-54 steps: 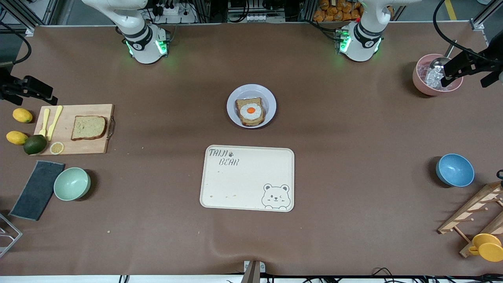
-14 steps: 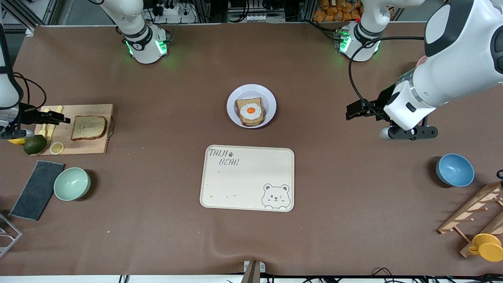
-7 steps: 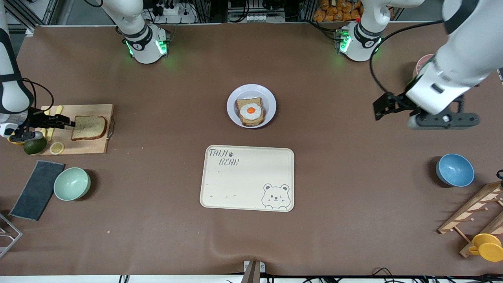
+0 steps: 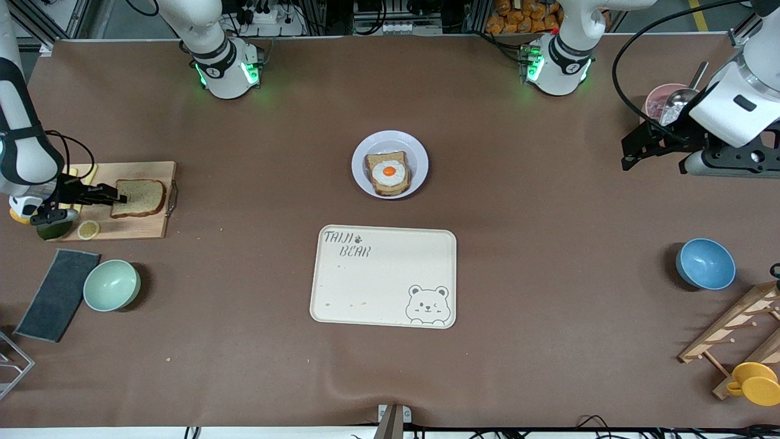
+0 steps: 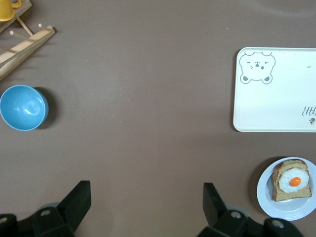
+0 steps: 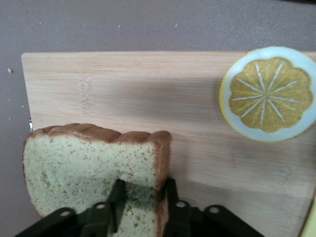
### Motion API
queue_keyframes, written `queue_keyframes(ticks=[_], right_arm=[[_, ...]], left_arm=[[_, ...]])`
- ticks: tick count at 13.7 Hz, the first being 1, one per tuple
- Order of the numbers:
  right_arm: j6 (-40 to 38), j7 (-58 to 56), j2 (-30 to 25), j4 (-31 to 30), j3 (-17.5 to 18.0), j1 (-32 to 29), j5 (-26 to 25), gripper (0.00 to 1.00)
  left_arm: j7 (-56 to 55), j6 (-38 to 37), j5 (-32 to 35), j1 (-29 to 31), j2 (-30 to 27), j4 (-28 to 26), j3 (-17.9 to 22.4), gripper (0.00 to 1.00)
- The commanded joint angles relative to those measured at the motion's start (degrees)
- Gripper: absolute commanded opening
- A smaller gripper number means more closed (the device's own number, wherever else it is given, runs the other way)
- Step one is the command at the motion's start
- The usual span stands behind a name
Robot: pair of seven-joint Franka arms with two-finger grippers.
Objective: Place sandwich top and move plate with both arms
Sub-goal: 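Reach the right gripper to the bread slice on the cutting board, then grasp the bread slice with the right gripper and lift it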
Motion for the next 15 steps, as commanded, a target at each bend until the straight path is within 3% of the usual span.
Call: queue_keyframes(ticks=[1, 2, 3, 10, 15], right_arm=[[0.2, -3.3, 0.4, 0.1, 0.9, -2.1, 0.8, 0.11], [0.0, -3.8, 0.4, 0.1, 0.9, -2.3, 0.8, 0.02], [-0.2, -4.6, 0.4, 0.2, 0.9, -1.9, 0.8, 0.0], [-9.1, -3.7, -0.3, 3.7, 1.2, 0.4, 0.8, 0.0], [-27.9, 6.3, -1.7, 13.7, 1.2, 7.3, 0.8, 0.0]], left_arm=[[0.8, -0.8, 0.1, 1.2, -2.6, -2.7, -0.6, 1.0], [0.8, -0.9, 0.1, 1.2, -2.6, -2.8, -0.6, 1.0], [0.8, -0.9, 0.1, 1.2, -2.6, -2.8, -0.6, 1.0], [0.4, -0.9, 0.1, 1.2, -2.4, -2.7, -0.6, 1.0], [0.1, -0.5, -0.1, 1.1, -1.0, -2.7, -0.6, 1.0]])
